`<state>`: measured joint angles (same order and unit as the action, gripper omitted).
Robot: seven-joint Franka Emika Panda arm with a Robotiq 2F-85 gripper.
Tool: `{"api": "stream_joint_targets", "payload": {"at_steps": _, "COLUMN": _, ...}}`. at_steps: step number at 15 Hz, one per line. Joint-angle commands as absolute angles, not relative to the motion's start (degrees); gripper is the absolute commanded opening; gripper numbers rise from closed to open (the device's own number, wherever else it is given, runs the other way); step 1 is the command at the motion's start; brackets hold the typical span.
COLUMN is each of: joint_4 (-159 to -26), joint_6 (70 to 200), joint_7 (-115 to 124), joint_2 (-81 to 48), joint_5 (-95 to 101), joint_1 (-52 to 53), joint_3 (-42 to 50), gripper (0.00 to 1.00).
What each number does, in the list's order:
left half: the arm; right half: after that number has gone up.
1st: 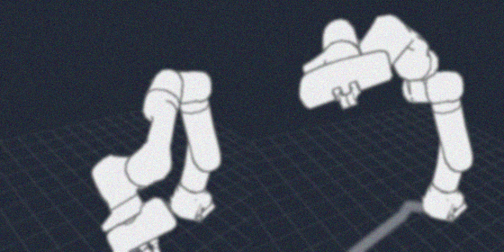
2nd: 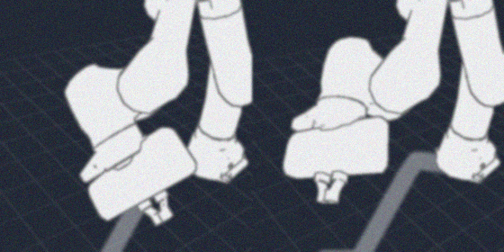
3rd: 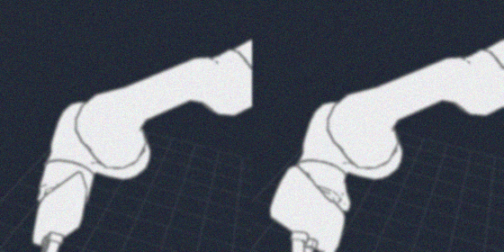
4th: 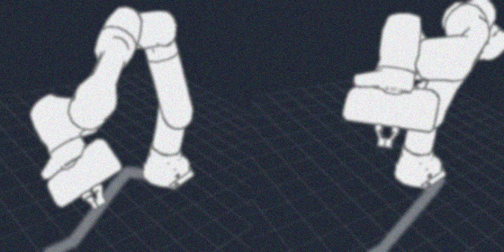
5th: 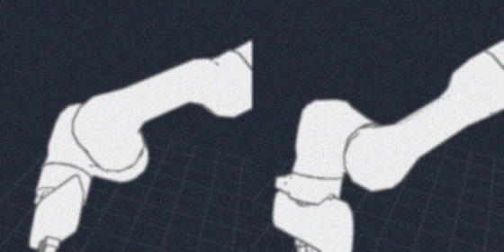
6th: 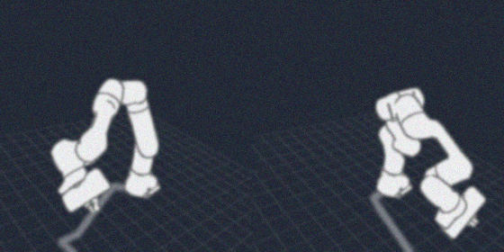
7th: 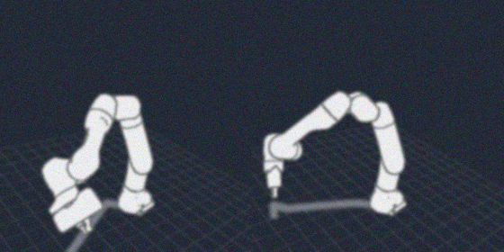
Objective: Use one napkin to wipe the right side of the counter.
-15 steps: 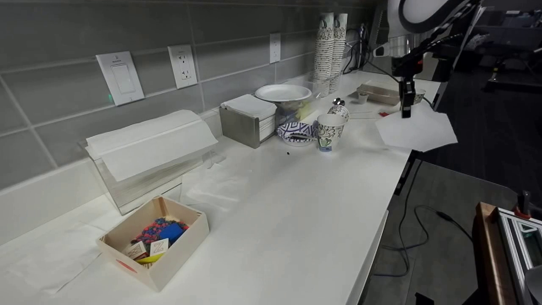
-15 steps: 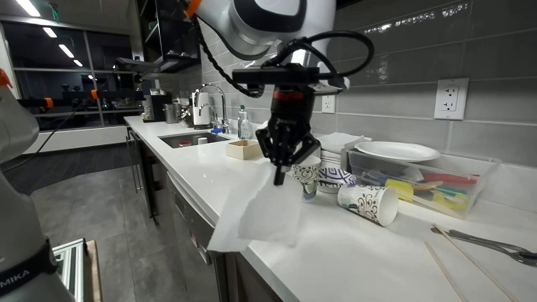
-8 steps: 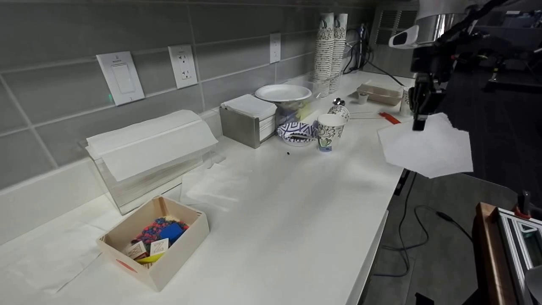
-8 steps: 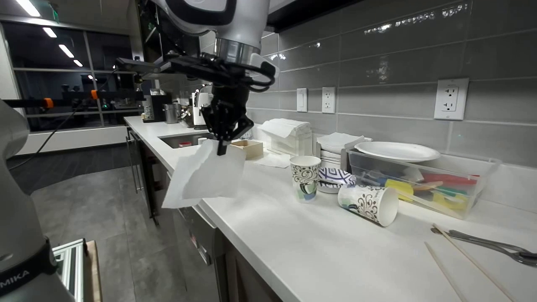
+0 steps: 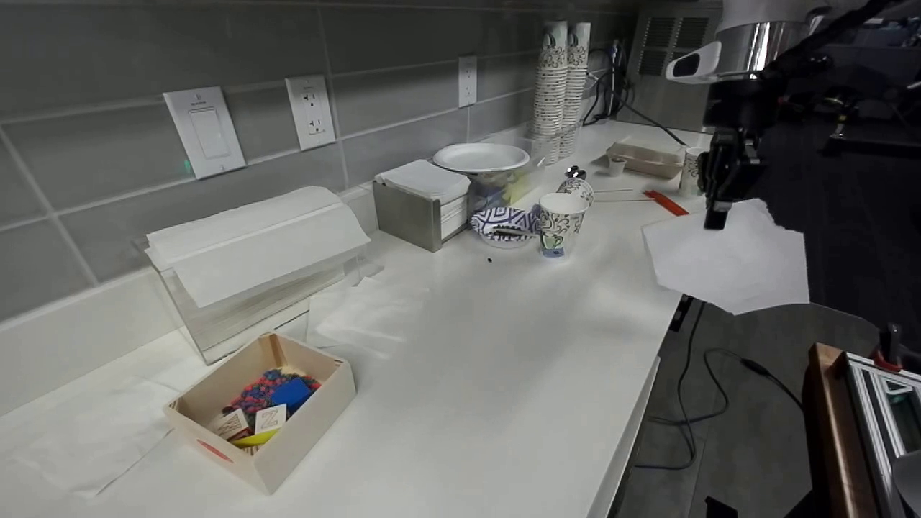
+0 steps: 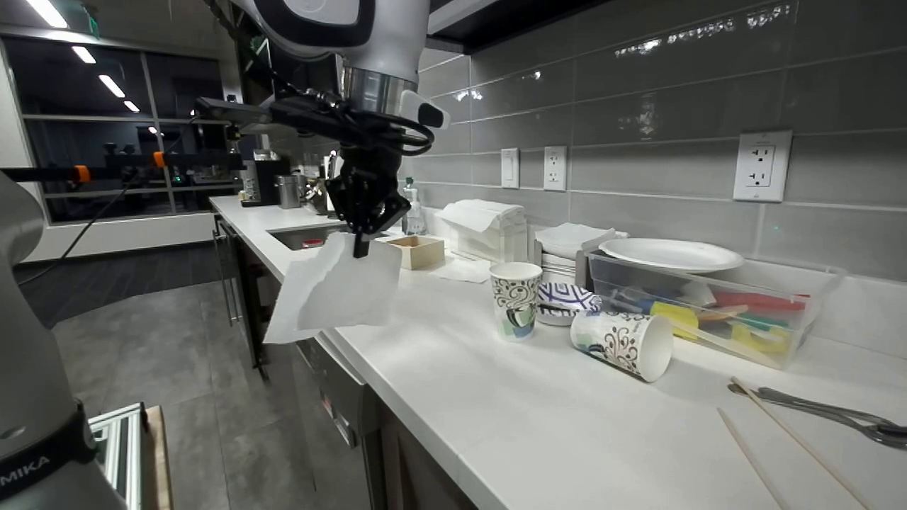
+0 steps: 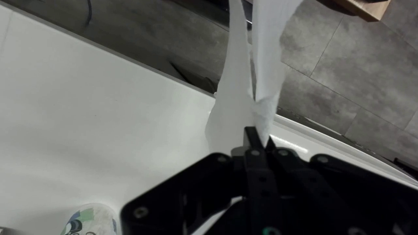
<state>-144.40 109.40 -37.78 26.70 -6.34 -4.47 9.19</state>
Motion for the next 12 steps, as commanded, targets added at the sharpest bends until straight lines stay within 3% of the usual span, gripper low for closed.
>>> {"api": "stream_joint_targets", "payload": {"at_steps": 1, "joint_4": -146.54, "joint_6": 115.46, "joint_7": -31.55, "joint_2": 27.05, "joint_5": -9.45, "joint_1": -1.22, "joint_3": 7.25, "gripper": 0.00}}
{"api": "stream_joint_targets", "payload": {"at_steps": 12, "joint_4": -149.05, "joint_6": 159.68, "joint_7": -1.28, "joint_2": 12.59, "joint_5": -13.97, "joint_1": 8.77, "joint_3": -7.22, "gripper": 0.00}}
